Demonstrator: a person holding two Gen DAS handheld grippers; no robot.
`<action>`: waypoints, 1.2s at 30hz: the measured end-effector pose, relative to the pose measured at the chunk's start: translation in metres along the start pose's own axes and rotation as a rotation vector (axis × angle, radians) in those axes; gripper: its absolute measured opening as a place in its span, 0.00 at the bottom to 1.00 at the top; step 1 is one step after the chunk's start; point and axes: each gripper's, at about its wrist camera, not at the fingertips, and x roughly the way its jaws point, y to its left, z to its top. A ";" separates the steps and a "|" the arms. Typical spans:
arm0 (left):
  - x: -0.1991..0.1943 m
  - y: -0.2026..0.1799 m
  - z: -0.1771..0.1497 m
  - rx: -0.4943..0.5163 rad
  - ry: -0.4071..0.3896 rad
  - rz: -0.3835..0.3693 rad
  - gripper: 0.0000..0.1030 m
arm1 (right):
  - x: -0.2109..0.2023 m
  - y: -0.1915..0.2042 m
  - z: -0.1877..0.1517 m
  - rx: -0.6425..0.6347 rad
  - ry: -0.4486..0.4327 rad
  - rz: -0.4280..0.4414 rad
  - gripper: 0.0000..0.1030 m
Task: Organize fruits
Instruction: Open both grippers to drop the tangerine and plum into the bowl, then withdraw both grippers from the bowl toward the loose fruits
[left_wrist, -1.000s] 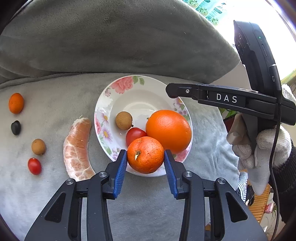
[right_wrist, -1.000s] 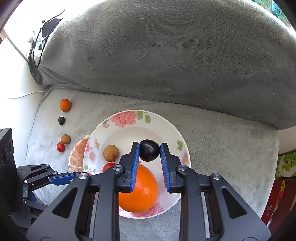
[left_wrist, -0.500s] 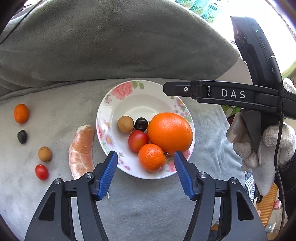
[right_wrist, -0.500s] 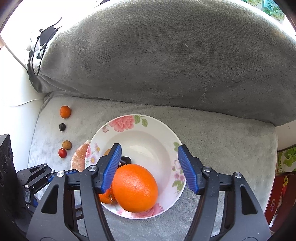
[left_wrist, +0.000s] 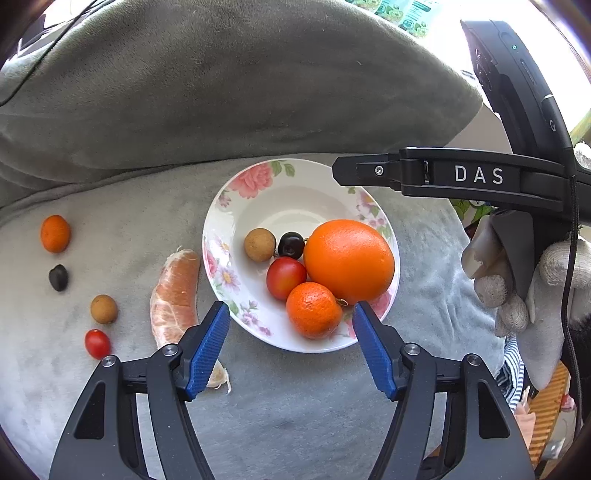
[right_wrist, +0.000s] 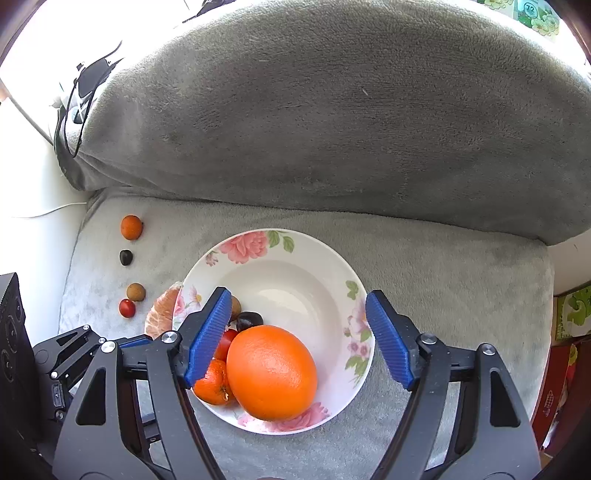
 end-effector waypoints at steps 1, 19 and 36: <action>-0.001 0.001 -0.001 -0.001 -0.001 0.002 0.67 | -0.001 0.000 0.000 0.001 -0.002 0.001 0.76; -0.038 0.062 -0.035 -0.048 -0.052 0.088 0.67 | -0.021 0.033 -0.007 -0.007 -0.074 0.093 0.76; -0.046 0.128 -0.050 -0.108 -0.074 0.106 0.65 | -0.015 0.112 -0.036 -0.141 -0.064 0.174 0.76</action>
